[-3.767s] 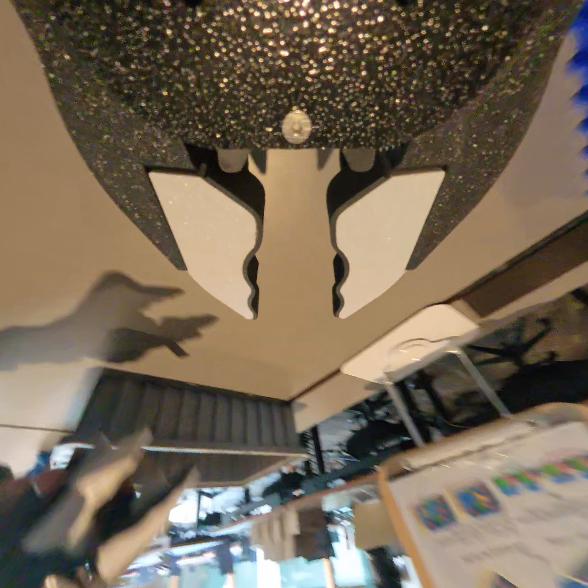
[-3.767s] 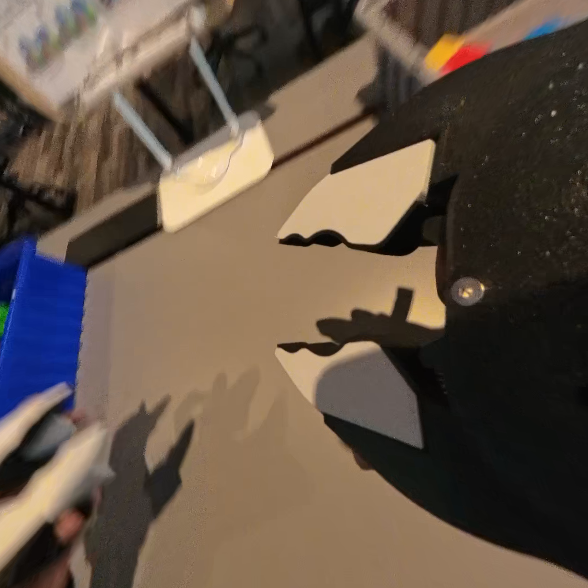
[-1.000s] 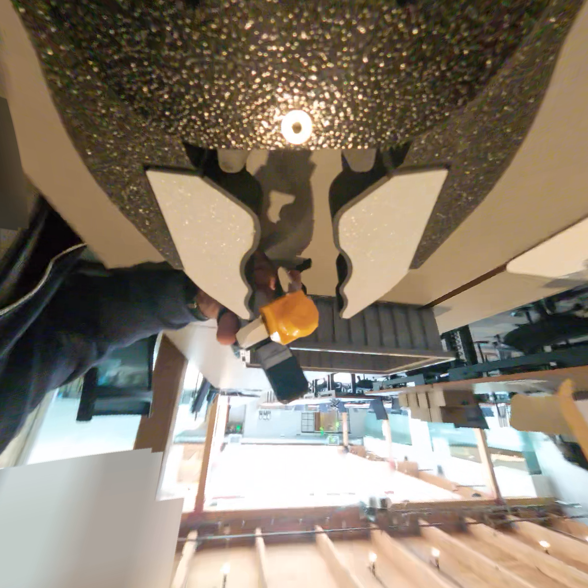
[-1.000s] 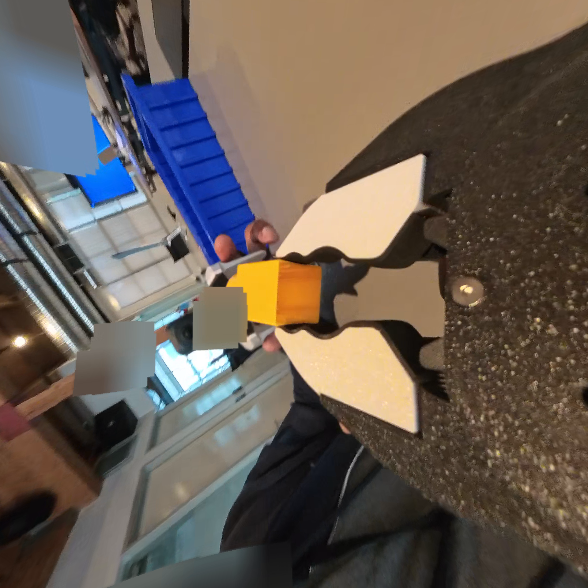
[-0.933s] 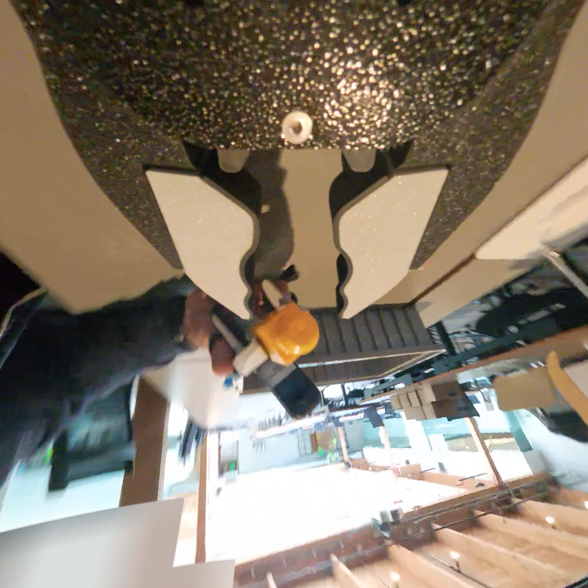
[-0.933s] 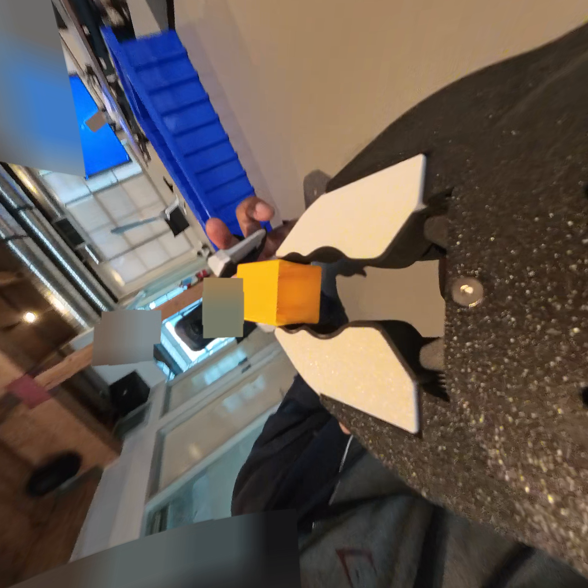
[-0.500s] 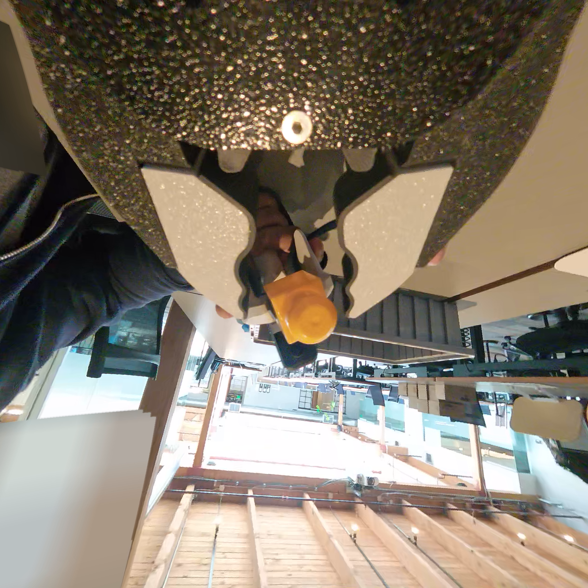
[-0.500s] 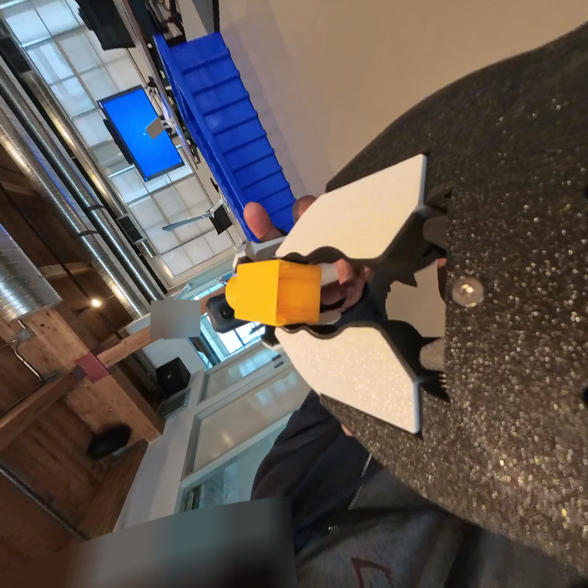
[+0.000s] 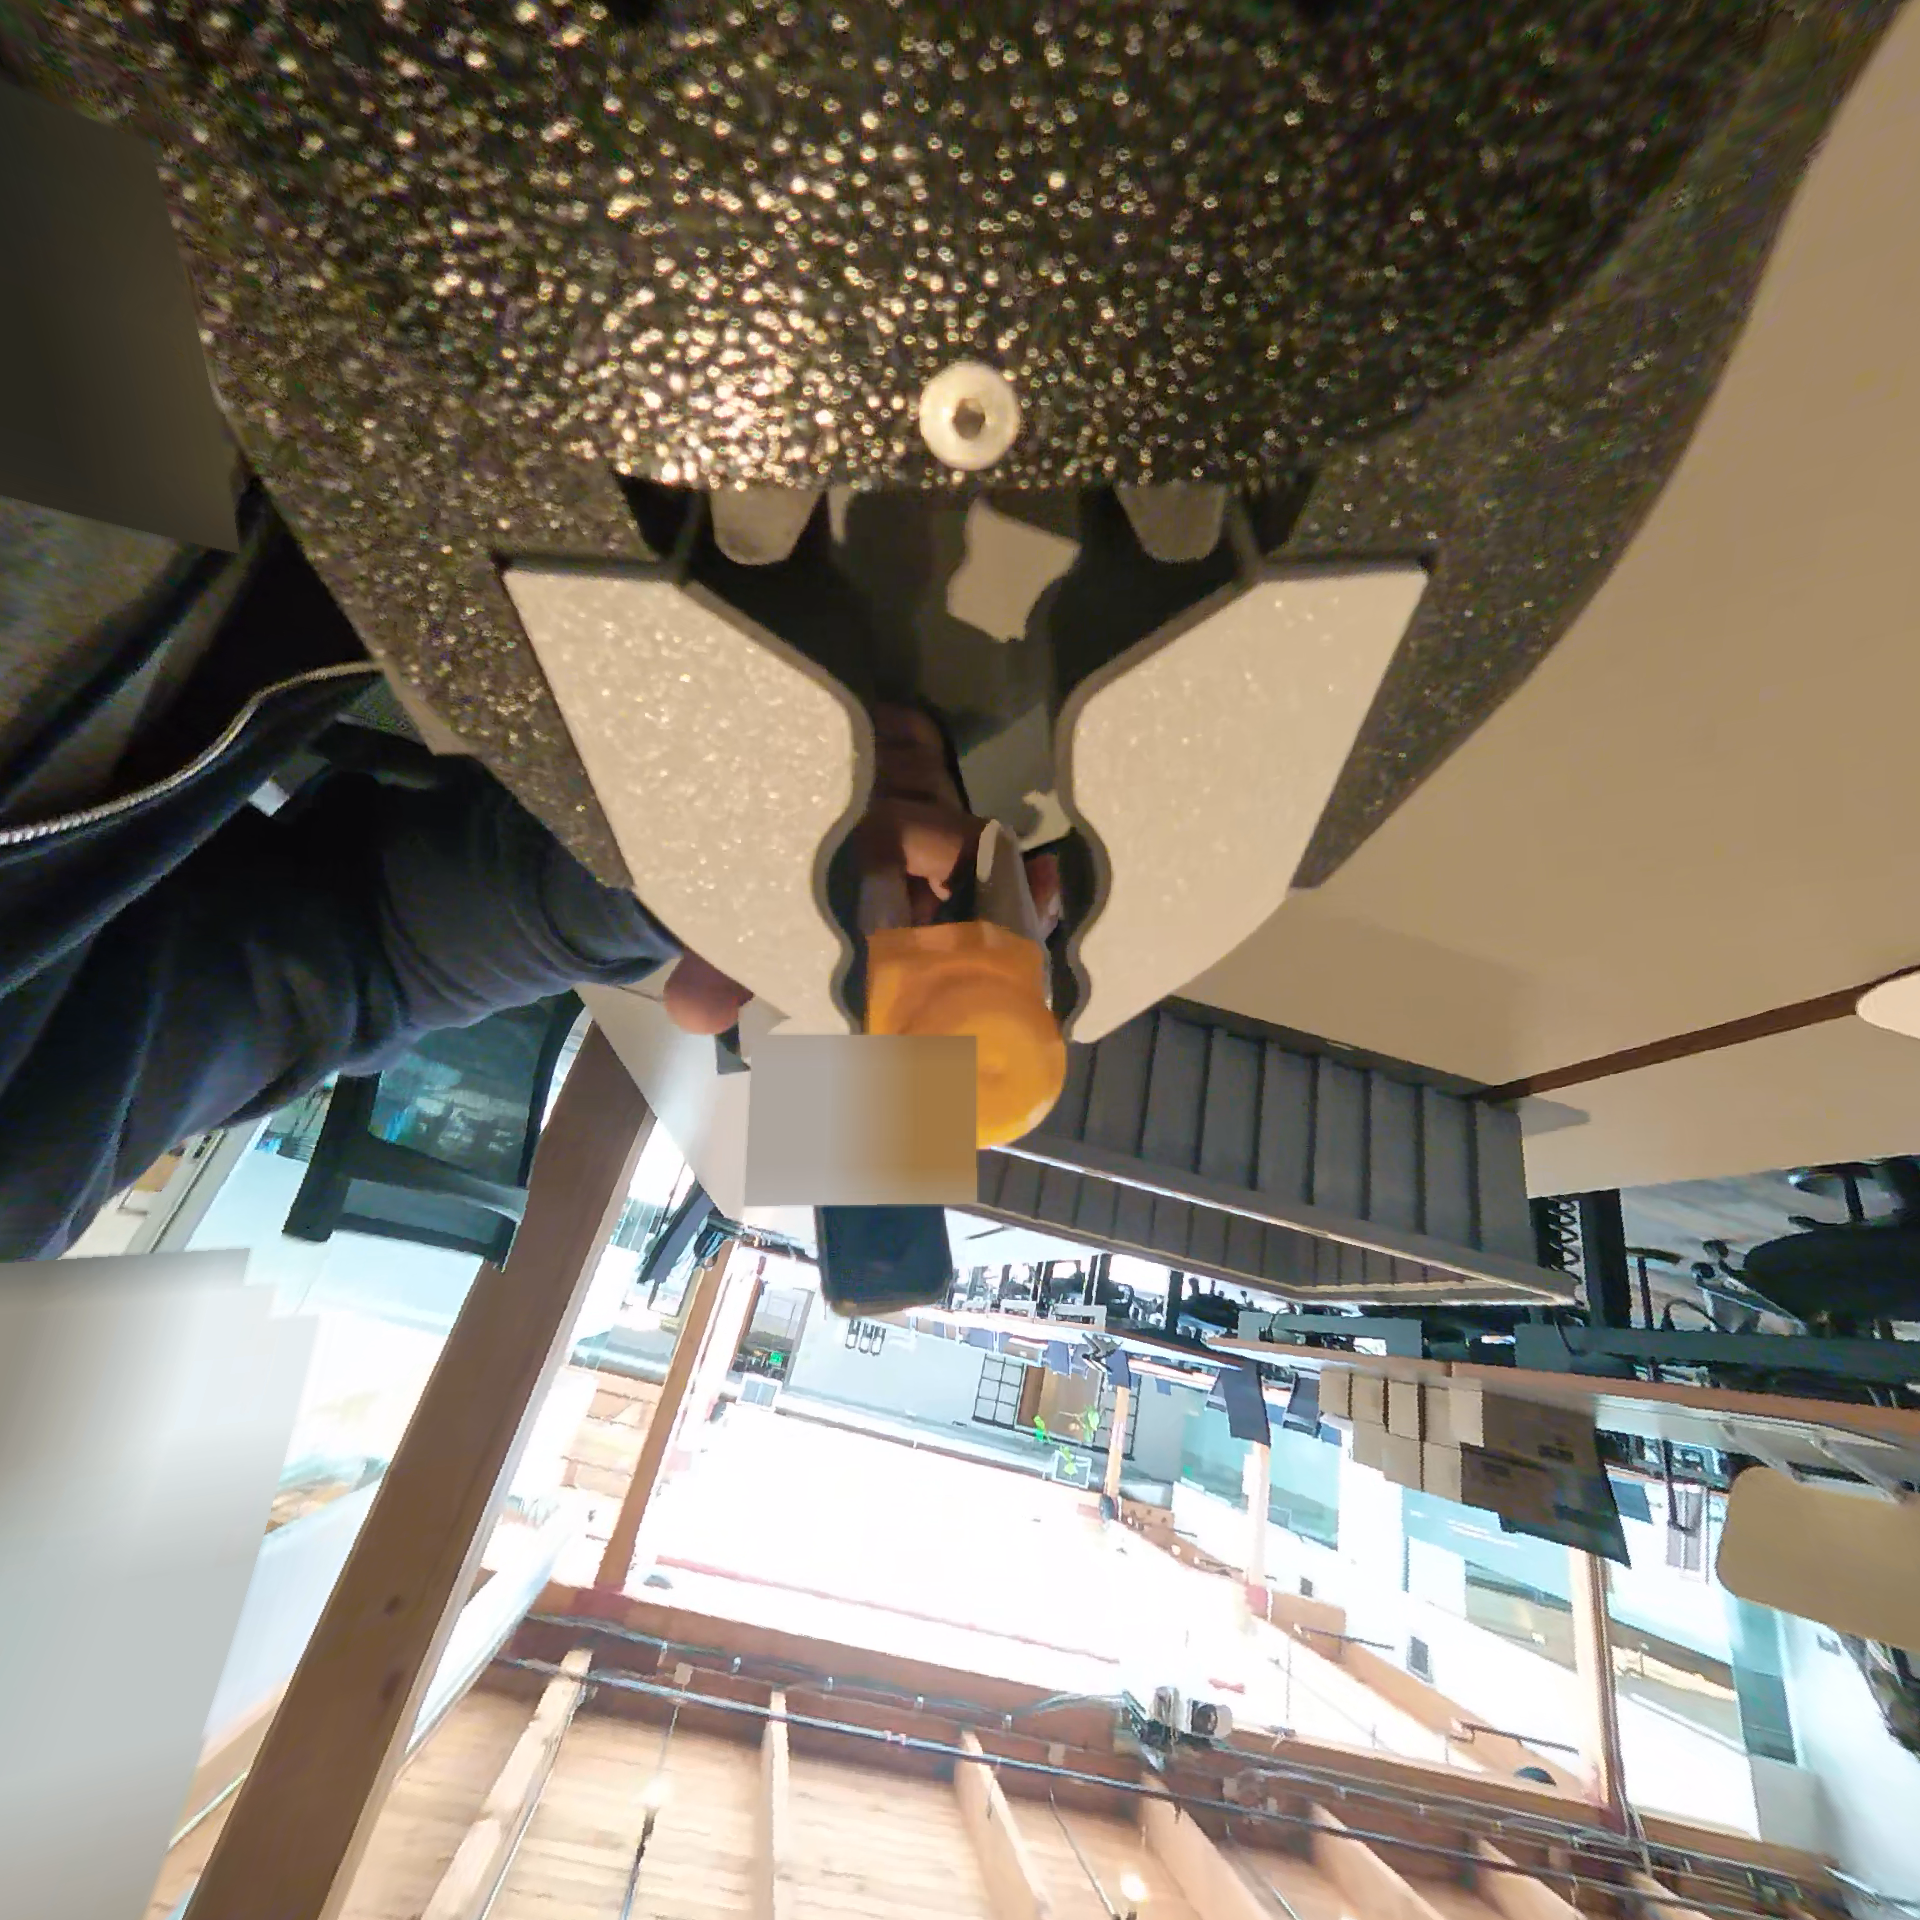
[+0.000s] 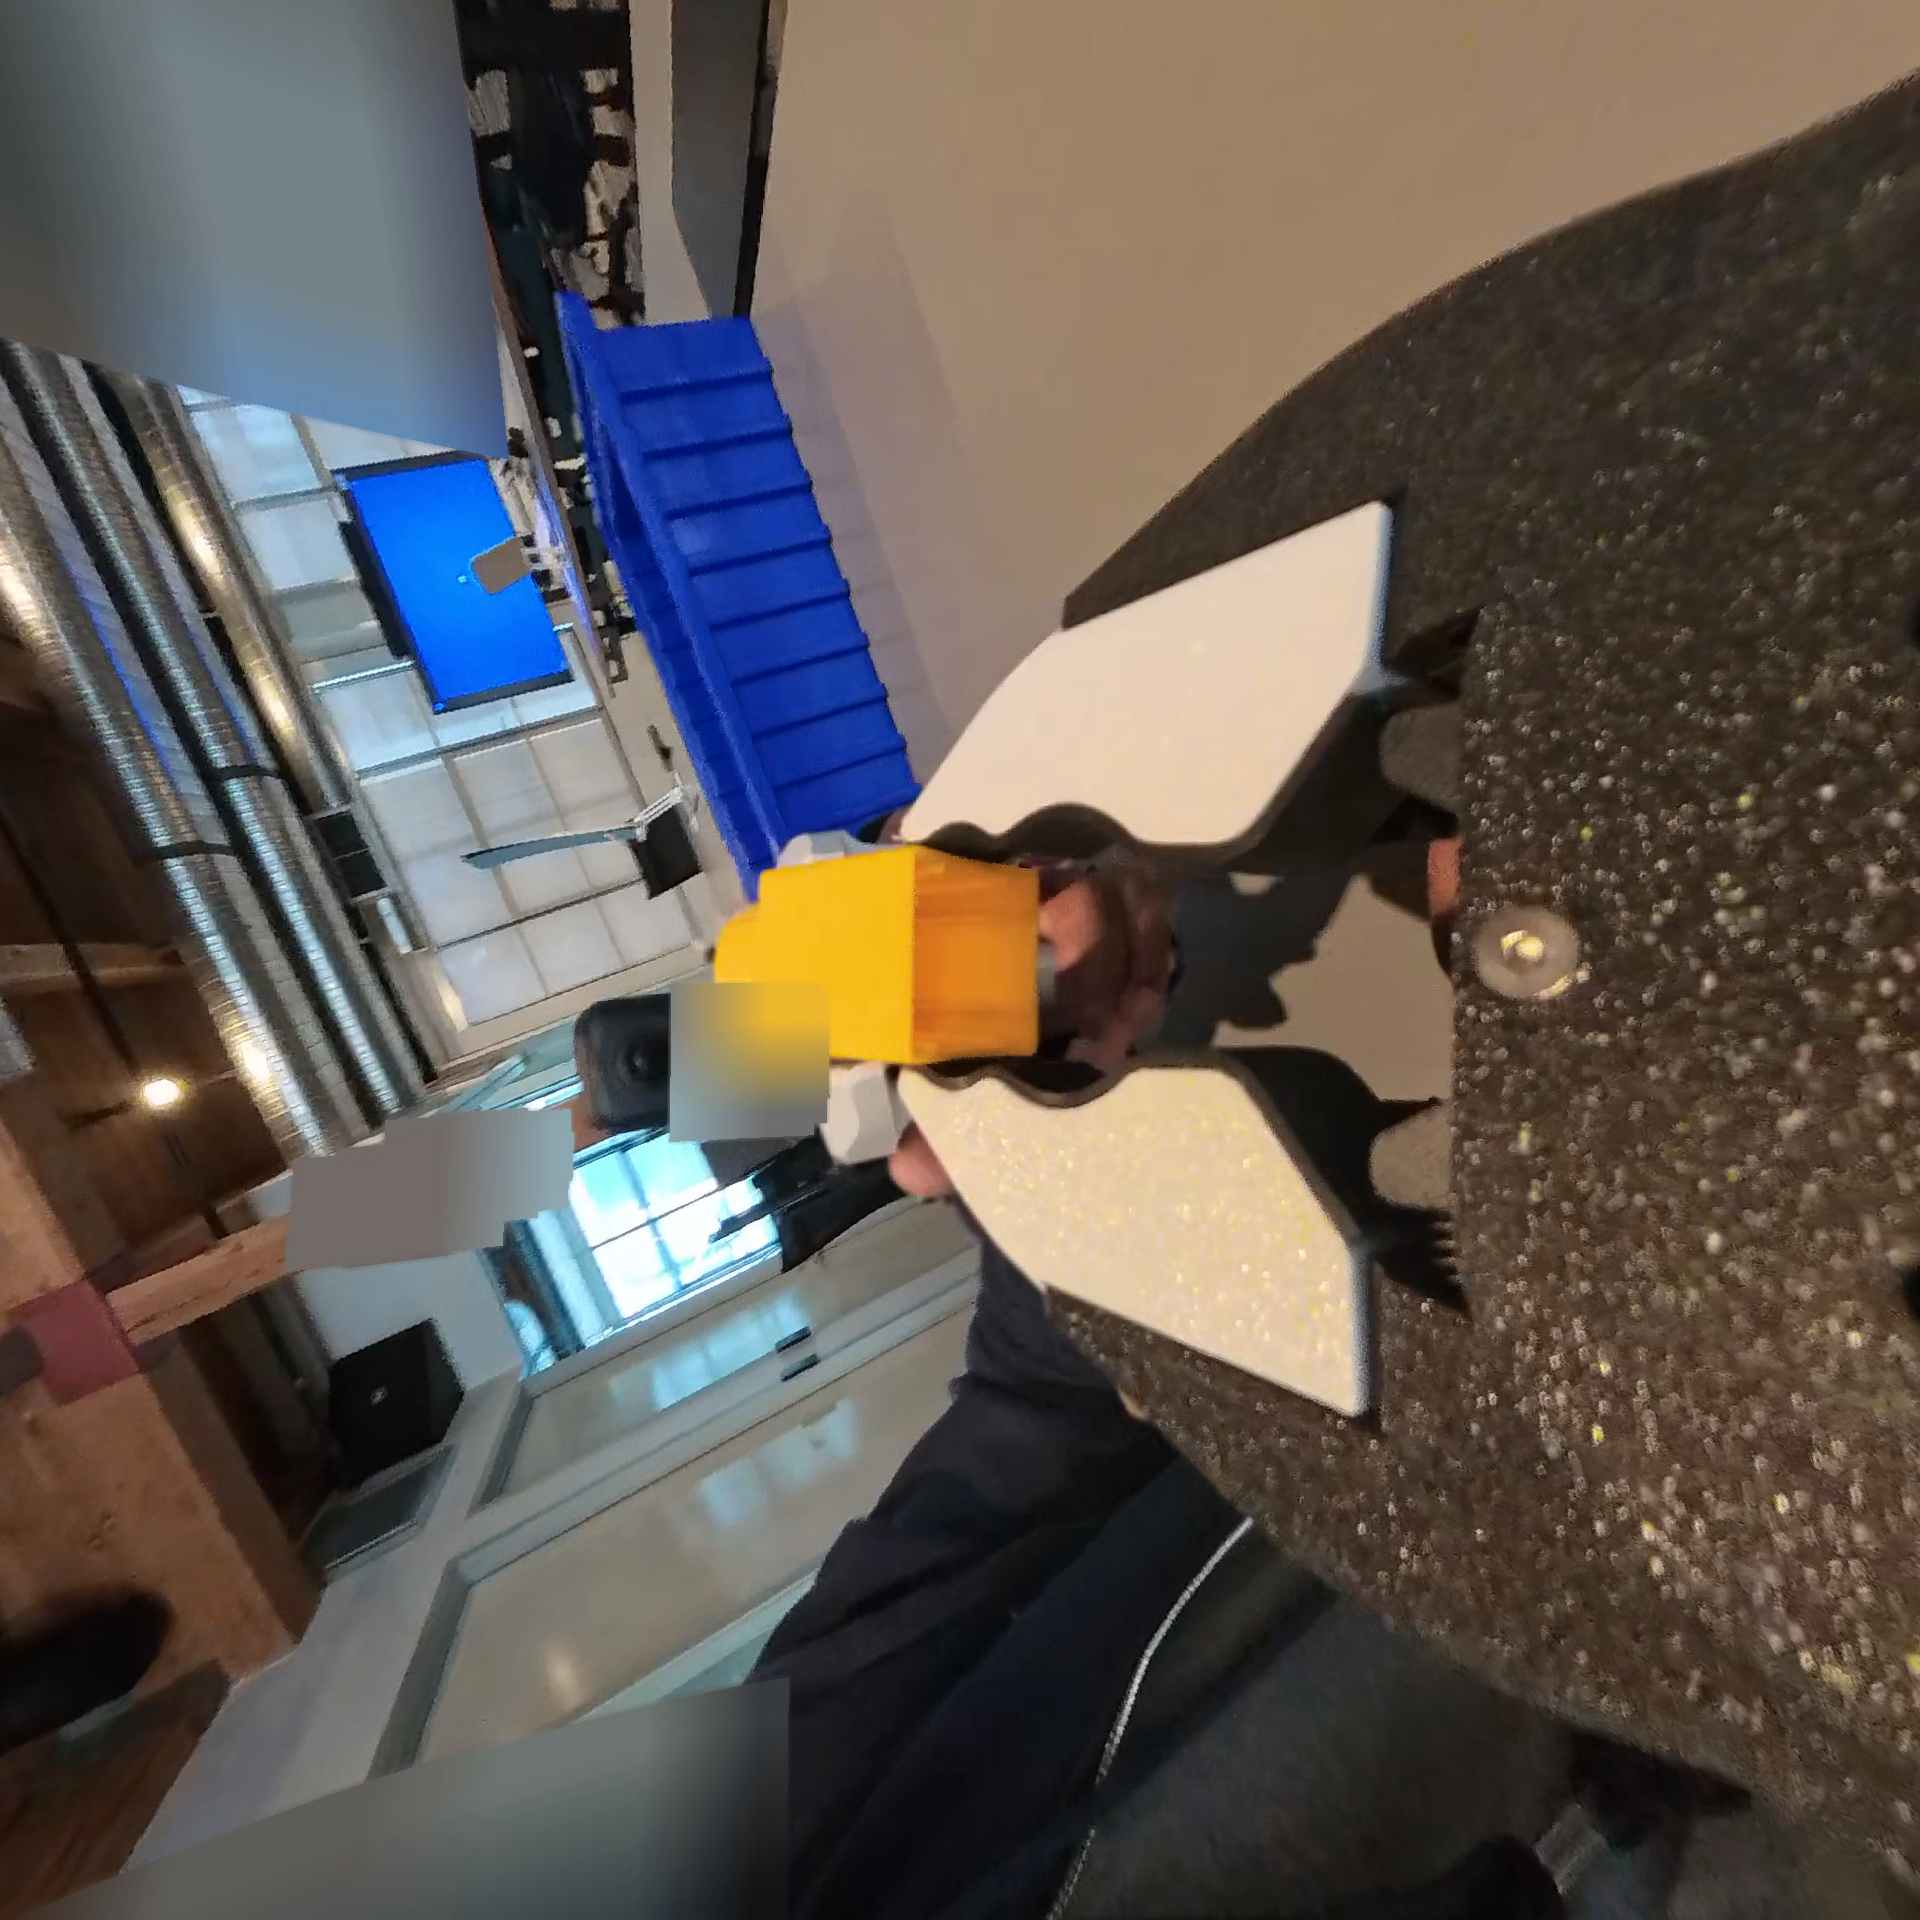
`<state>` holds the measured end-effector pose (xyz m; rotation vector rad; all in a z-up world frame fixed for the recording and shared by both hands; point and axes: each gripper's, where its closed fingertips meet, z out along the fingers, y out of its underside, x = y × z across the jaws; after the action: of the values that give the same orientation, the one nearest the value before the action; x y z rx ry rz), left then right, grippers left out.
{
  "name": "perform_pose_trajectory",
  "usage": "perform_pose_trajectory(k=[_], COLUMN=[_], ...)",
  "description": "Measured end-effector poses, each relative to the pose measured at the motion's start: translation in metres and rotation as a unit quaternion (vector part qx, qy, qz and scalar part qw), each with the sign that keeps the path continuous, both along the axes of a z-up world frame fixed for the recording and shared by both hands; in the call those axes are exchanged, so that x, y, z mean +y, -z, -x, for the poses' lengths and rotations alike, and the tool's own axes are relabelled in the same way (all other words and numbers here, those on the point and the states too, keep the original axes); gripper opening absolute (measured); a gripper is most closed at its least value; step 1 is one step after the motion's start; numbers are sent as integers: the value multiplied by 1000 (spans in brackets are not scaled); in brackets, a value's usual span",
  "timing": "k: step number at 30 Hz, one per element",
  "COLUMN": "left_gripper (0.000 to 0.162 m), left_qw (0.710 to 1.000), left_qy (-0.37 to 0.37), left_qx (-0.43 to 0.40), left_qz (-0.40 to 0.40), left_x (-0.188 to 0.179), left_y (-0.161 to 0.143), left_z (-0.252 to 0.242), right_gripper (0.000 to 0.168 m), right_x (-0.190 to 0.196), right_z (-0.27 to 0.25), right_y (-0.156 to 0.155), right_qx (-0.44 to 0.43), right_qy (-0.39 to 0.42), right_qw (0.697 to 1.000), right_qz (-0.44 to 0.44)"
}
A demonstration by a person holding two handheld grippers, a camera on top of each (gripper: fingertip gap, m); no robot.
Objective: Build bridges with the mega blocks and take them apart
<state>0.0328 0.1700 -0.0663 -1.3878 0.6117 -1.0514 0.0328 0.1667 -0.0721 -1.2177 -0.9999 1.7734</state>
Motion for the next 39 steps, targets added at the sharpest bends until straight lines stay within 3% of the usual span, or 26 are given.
perform_pose_trajectory(k=[2, 4, 7, 11, 15, 18, 24, 29, 34, 36, 39], left_gripper=[32, 32, 32, 32, 33, 33, 35, 53, 57, 51, 45], left_qw=[999, 996, 984, 937, 892, 869, 880, 918, 957, 951, 898], left_qy=[-6, -14, -14, 19, 89, 116, 118, 91, -37, -140, -331], left_qx=[38, 80, 176, 347, 443, 481, 461, 385, 281, 270, 291], left_qz=[-21, -38, -36, 1, -4, -7, -15, -22, -54, -56, -17], left_x=[0, 0, 2, 0, -14, -17, -13, -15, -19, -13, 2], left_y=[3, 5, 18, 65, 98, 112, 111, 84, 8, -23, -54], left_z=[1, 5, 17, 32, 35, 37, 32, 34, 92, 149, 268], right_gripper=[38, 54, 62, 64, 64, 63, 62, 61, 61, 60, 59], right_x=[2, 6, 12, 14, 2, -6, -5, -4, -4, -4, -3], right_z=[2, 0, -7, -14, -10, -8, -10, -11, -12, -13, -13], right_y=[7, 13, 24, 47, 63, 70, 67, 65, 64, 63, 62], right_qx=[-39, -76, -133, -205, -235, -244, -234, -229, -226, -224, -221], right_qy=[12, 32, 43, 41, 13, -5, -6, -5, -4, -4, -5], right_qw=[999, 994, 983, 964, 954, 951, 956, 959, 960, 962, 963], right_qz=[-28, -65, -115, -167, -187, -191, -175, -167, -164, -158, -151])
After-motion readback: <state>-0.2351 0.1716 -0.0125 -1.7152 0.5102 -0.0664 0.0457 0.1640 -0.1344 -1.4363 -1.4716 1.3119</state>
